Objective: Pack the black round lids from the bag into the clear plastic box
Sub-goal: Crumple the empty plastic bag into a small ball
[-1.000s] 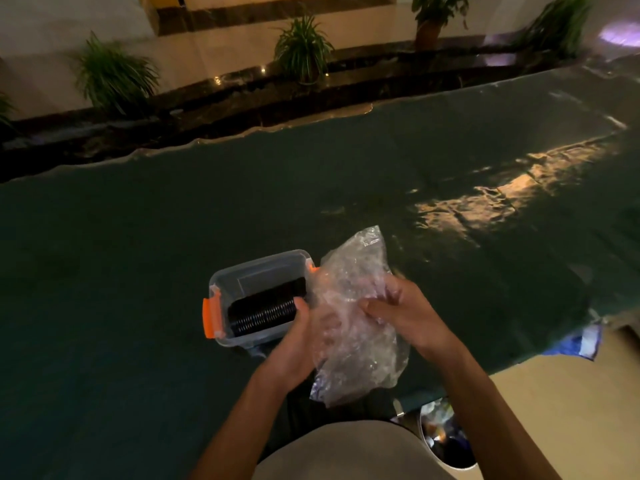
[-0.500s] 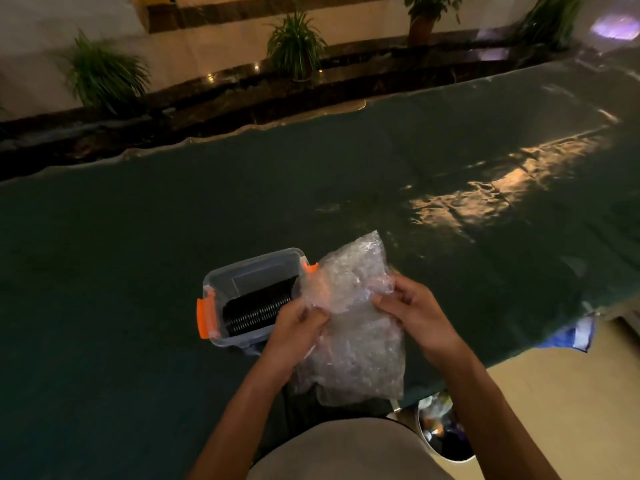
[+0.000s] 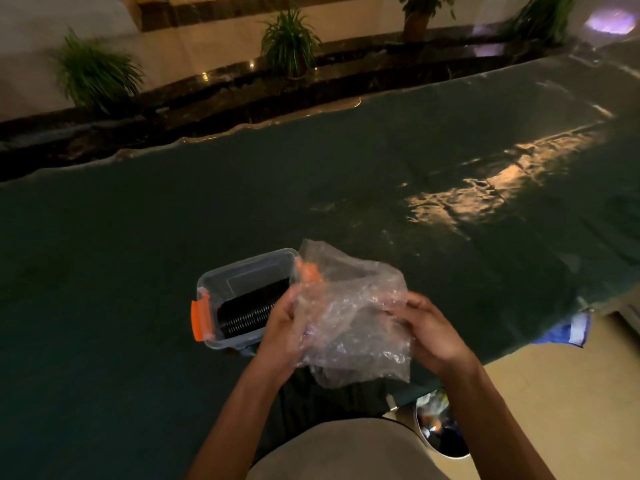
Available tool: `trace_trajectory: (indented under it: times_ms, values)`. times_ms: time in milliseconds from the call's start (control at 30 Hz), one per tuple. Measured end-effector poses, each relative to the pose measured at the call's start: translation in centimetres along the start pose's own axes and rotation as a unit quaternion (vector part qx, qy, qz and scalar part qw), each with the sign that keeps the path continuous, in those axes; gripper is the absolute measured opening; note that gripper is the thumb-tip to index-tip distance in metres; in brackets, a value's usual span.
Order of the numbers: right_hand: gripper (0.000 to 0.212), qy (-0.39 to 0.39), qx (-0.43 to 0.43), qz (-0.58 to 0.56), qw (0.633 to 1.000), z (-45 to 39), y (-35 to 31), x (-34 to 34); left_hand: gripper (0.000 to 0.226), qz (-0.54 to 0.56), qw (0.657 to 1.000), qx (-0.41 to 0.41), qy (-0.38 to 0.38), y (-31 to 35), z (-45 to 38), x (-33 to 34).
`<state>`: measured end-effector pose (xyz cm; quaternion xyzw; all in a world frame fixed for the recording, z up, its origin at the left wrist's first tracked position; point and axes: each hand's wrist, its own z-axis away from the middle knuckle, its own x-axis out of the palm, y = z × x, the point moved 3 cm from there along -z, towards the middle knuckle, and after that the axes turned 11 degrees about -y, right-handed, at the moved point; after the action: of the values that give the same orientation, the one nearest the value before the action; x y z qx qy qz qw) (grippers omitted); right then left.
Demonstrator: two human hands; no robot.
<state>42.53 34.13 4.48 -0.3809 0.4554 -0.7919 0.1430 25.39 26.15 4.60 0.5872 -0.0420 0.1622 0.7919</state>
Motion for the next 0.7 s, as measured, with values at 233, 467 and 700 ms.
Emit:
trace_trajectory:
  times_ms: [233, 467, 700]
  values:
    - [0.009, 0.038, -0.043, -0.063, 0.996, 0.0, 0.2, -1.0, 0.022, 0.022, 0.999, -0.009, -0.032, -0.3, 0.3, 0.0]
    - [0.041, -0.021, -0.029, 0.019, 0.999, 0.0, -0.5, -2.5, 0.027, -0.227, 0.963, 0.095, -0.107, 1.9, 0.2, 0.7]
    - [0.021, -0.205, 0.118, 0.391, 0.89, -1.0, -0.4, 0.2, 0.042, -0.327, 0.921, 0.121, -0.176, 3.2, -0.8, 2.0]
